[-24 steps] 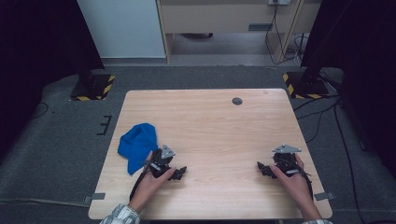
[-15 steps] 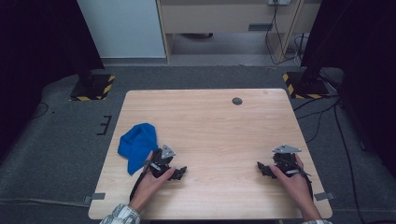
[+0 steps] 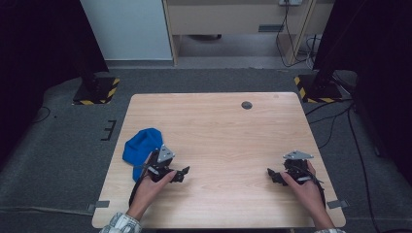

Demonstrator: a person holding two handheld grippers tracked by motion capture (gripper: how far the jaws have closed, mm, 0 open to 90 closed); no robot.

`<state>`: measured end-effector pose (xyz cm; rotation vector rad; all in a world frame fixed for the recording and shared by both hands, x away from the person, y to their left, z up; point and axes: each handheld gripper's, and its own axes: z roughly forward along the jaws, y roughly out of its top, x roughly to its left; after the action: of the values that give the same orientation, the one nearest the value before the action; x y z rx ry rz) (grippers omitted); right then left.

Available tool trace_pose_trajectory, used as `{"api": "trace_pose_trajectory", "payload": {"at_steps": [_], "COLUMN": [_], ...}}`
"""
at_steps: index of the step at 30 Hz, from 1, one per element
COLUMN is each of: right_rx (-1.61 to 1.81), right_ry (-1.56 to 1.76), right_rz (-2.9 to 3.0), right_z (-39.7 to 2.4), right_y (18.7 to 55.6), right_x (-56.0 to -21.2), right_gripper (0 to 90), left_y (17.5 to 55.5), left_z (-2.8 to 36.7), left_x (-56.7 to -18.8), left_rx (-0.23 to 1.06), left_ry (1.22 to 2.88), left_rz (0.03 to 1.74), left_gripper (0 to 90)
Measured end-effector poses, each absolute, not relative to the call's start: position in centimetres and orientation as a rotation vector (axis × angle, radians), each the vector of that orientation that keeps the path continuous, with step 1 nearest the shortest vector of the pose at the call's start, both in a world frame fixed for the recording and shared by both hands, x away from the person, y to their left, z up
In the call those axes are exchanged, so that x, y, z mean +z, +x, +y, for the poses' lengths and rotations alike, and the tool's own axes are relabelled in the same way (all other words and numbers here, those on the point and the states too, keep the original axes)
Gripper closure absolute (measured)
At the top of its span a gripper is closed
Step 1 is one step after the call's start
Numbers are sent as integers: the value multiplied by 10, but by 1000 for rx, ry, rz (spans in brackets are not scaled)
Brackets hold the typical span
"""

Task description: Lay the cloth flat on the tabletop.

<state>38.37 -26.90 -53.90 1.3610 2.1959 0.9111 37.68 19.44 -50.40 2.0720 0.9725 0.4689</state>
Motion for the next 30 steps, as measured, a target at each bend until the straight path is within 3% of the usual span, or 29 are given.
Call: {"api": "trace_pose_trajectory", "payload": {"at_steps": [18, 30], "right_rx": [910, 909], "right_ry": [1364, 1367], "right_rz": [2193, 2191], "right_z": [-269, -268], "right_y": [384, 384], "right_x": [-539, -539], "right_gripper": [19, 17], "left_y": [396, 426], "left_z": [277, 315], "left_x": [-462, -454], "left_rx": [619, 654], "left_ry": [1906, 1939], "left_rz": [1113, 1211], "left_gripper": [60, 53]}}
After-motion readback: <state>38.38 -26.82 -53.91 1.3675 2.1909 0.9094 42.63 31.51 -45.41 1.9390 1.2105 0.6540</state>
